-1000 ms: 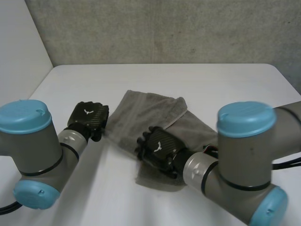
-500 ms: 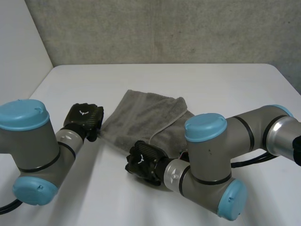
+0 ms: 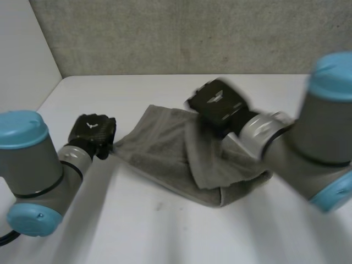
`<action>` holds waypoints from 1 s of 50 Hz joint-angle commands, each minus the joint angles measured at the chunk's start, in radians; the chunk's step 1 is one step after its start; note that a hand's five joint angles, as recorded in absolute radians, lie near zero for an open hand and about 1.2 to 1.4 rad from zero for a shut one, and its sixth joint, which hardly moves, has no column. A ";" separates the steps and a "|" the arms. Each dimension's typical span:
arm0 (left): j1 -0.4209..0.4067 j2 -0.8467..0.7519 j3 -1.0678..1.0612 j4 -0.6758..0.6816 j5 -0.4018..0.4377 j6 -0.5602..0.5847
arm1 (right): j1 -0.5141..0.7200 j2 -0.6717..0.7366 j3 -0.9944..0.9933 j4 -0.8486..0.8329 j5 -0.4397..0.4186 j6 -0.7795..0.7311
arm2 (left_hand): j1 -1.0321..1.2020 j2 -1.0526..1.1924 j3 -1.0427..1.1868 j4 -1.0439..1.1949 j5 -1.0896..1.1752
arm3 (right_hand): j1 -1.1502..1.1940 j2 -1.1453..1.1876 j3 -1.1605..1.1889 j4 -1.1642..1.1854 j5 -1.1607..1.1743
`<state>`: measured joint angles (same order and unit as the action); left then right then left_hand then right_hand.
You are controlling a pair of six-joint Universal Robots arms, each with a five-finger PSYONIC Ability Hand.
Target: Fold the towel.
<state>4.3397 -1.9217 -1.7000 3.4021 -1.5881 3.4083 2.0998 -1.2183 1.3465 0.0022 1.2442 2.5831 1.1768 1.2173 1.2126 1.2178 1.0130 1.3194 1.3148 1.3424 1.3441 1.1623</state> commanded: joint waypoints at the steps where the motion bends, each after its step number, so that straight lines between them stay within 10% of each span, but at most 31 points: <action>1: 0.041 0.105 -0.004 -0.012 0.000 0.000 | -0.243 -0.121 0.091 -0.010 0.046 0.152 | 0.219 0.179 0.184 0.178 0.209 | 0.077 0.081 0.054 0.052 0.059; 26: 0.143 0.529 -0.001 -0.257 0.071 -0.006 | -0.504 -0.512 0.172 0.202 0.061 0.083 | 0.219 0.179 0.184 0.178 0.209 | 0.077 0.081 0.054 0.052 0.059; 36: 0.209 0.252 0.029 -0.310 0.079 0.002 | -0.495 -0.216 0.103 0.394 0.084 -0.216 | 0.219 0.179 0.184 0.178 0.209 | 0.077 0.081 0.054 0.052 0.059; 50: 0.123 -0.017 0.379 -0.255 0.074 -0.023 | -0.356 0.100 -0.315 0.257 0.089 -0.005 | 0.219 0.179 0.184 0.178 0.209 | 0.077 0.081 0.054 0.052 0.059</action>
<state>4.5209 -1.8947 -1.5369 3.1006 -1.5077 3.4018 1.6931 -1.2049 1.2595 0.3717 1.3283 2.4128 1.1815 1.2175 1.2126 1.2179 1.0130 1.3220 1.3448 1.3425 1.3442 1.1683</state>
